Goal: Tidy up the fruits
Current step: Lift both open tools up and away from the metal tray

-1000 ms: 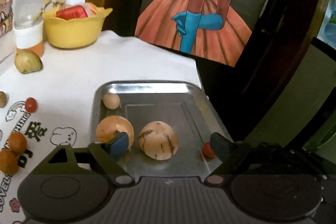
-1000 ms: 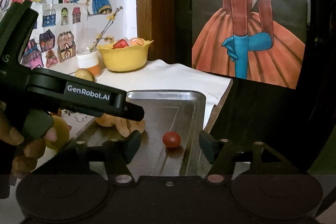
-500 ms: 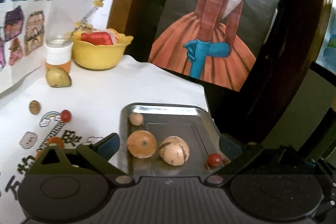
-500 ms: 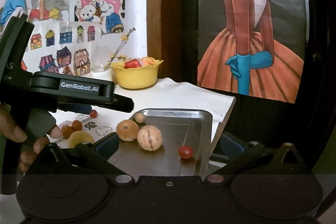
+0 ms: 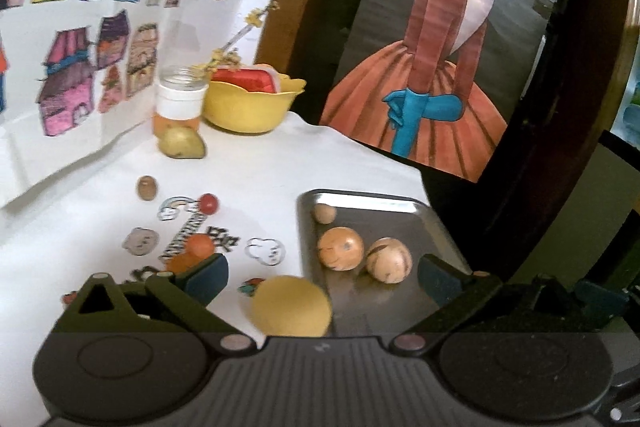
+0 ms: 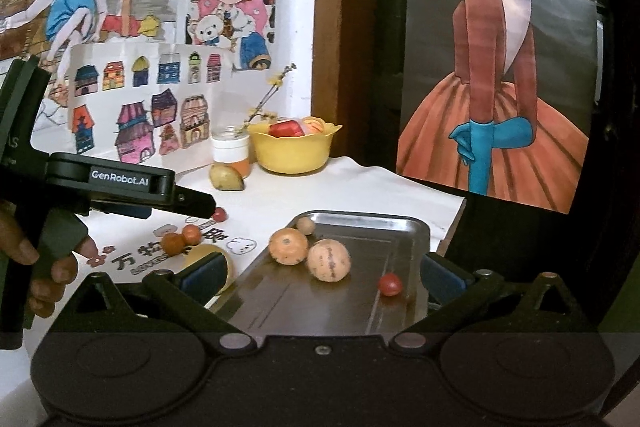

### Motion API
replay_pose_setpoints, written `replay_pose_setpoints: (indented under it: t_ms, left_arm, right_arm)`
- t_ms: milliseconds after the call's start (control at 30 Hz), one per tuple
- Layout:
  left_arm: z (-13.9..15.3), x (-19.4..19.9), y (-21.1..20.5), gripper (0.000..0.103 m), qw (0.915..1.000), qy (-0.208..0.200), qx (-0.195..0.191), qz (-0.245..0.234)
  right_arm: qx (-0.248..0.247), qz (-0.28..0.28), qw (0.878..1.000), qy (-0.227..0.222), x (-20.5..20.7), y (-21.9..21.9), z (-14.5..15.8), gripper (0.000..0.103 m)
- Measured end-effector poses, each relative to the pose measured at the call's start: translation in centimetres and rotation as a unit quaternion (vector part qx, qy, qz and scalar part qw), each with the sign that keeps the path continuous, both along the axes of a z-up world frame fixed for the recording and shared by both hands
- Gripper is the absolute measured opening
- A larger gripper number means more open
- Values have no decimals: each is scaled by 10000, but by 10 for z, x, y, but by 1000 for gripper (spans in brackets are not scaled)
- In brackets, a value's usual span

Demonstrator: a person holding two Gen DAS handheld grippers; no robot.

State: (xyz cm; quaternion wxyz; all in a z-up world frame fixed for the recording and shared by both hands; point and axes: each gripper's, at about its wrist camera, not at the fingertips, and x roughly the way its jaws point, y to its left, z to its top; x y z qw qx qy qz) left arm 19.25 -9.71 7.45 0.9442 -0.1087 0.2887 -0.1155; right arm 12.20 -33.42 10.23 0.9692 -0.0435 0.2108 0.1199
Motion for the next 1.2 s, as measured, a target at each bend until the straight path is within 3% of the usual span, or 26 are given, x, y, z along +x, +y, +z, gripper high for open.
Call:
replay_pose_setpoints:
  t_ms: [367,767,1200]
  left_arm:
    - [1,-32,39,103,9992,-36,337,198]
    - [-18,-52,85,103,9973,279,480,488]
    - [-42,-57,119,103,9955,600,395,621]
  right_arm:
    - [-172,316,9992,201,-23,34,-4,102]
    - [-137,533,9974,464,-40,64,-13,102]
    - [132,624,9940,884,-36,103,-29,102]
